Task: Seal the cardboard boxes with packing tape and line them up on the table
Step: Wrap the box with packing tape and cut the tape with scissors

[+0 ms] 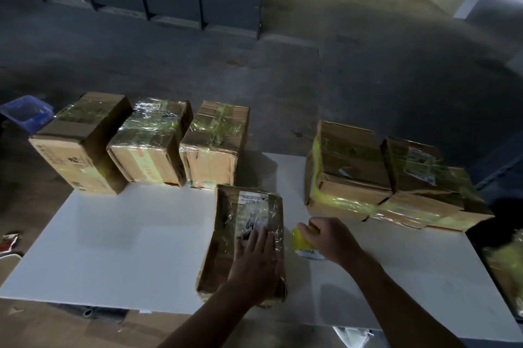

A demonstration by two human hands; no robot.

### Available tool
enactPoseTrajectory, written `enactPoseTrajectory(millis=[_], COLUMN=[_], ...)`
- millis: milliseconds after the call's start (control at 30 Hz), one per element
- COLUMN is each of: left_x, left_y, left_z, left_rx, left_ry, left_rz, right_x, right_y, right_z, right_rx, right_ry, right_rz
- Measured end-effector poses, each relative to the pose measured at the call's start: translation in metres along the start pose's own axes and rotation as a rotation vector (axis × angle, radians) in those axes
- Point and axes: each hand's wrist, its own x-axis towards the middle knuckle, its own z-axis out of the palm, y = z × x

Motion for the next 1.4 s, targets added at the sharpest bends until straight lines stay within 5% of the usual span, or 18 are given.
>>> enactPoseTrajectory(millis=[167,433,700,867,1033,1200,1400], left_x=[0.001,0.011,0.015,0.009,-0.009,-0.017,-0.022], left_y=[0.001,0.038,0.061,0.045,0.028,0.010,-0.031], left_z=[0.014,-0.011,-0.019,-0.028,-0.051,-0.051,-0.033], left_rx=[-0.058,-0.014,-0.174,-0.513,-0.956,-1.351,-0.435], left_ry=[0.013,-0.114,-0.035,0.141,0.497,0.436,0.287], left_rz=[-0.014,-0.231,-0.386,-0.335,-0.256,-0.319,-0.079], right_x=[-0.003,-0.007,-0.016,-0.004,0.019,0.037,0.032], right_y=[0.012,0.014,0.020,0.000,-0.033,-0.070,-0.067], right_z=[0.002,0.021,0.032,0.016,-0.015,-0.028,-0.003], right_rx=[0.021,-0.046,0.215,0.292,0.371,0.279,0.307], right_ry=[0.042,-0.148,-0.202,-0.096,0.063,0.023,-0.009], right_rz=[0.021,0.123,0.239,0.155,0.096,0.021,0.088])
